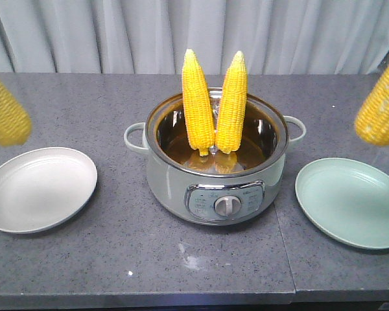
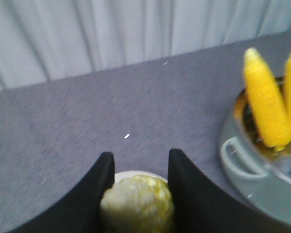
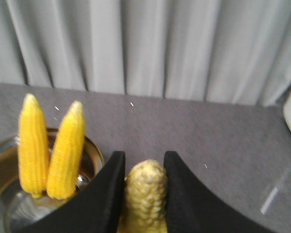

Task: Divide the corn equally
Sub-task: 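Lower the left cob onto the cream plate, right cob onto green plate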

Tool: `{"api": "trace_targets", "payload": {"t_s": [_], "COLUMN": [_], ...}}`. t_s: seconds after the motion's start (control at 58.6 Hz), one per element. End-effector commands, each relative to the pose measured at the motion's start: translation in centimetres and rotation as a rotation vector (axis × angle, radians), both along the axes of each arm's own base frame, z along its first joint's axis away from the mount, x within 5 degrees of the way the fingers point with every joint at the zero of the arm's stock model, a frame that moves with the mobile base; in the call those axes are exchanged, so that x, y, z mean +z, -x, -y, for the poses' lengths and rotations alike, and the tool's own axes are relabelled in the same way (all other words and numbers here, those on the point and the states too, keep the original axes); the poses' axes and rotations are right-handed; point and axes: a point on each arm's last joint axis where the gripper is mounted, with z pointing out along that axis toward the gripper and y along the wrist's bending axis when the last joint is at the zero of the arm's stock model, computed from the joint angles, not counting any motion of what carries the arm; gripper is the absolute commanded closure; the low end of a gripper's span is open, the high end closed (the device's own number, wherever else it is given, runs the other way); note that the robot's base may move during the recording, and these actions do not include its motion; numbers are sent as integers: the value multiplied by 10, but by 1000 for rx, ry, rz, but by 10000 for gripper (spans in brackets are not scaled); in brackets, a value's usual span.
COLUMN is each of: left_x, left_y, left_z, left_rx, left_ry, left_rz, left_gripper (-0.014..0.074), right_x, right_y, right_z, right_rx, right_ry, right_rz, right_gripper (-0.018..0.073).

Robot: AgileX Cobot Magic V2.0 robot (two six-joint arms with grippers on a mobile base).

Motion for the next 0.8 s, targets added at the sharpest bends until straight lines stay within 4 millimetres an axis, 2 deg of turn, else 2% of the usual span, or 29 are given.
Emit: {"api": "trace_targets", "payload": {"t_s": [0.0, 0.239, 0.461, 0.58, 0.785], "left_x": [5, -39, -74, -87, -95], "left_y": [-6, -51, -84, -93, -99], "left_z": [-9, -10, -9, -9, -8], "left_rx": [91, 96, 88, 86, 85], "left_ry": [-32, -78, -92, -96, -96], "left_rz": [30, -208, -345, -401, -427], "left_gripper": [604, 604, 604, 604, 604], "right_x": [1, -52, -96, -120, -151], "right_y": [-8, -62, -105, -124, -143], "right_z": [8, 10, 11, 12, 15], "right_rx": [-69, -74, -74, -69, -77], "right_ry": [34, 76, 113, 130, 164], "right_rz": [-15, -329, -485, -569, -676], "right_gripper": [563, 559, 551, 548, 527]}}
